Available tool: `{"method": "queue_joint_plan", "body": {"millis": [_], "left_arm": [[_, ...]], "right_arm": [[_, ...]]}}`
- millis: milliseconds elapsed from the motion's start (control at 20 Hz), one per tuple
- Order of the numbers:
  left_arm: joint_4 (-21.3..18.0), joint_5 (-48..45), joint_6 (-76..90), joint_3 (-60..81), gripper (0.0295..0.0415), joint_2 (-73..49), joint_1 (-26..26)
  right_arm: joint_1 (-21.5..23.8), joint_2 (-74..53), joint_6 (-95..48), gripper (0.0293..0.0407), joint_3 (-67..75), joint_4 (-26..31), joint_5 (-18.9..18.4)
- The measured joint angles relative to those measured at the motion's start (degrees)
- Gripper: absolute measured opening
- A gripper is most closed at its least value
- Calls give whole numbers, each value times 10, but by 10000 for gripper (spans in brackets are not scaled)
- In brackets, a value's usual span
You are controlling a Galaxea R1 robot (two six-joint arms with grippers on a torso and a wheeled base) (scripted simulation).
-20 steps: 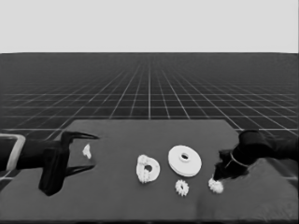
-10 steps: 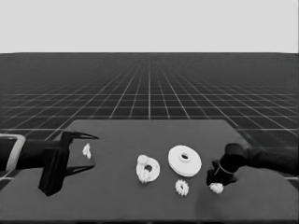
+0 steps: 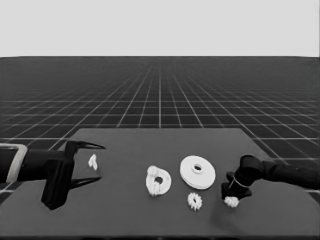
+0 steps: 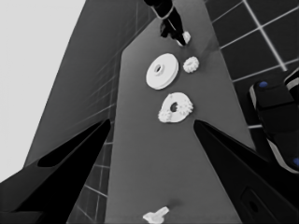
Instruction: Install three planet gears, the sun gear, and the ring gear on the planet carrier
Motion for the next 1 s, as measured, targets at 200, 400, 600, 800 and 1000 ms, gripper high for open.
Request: {"method": "queue_joint_plan", "body": {"millis": [200,400,600,800,1000], "left_arm": [[0,0,0,0,385,0,0],[0,0,0,0,385,0,0],[0,0,0,0,385,0,0],[0,0,0,0,385,0,0],[0,0,0,0,385,0,0]], "right_arm": [[0,0,0,312,0,0,0],[82,-32,15,312,64,68,-52],[130,-40,17,312,78,108,-75],[135,-40,17,312,79,113,-78],[160,386,207,312,-161,124,-123]]}}
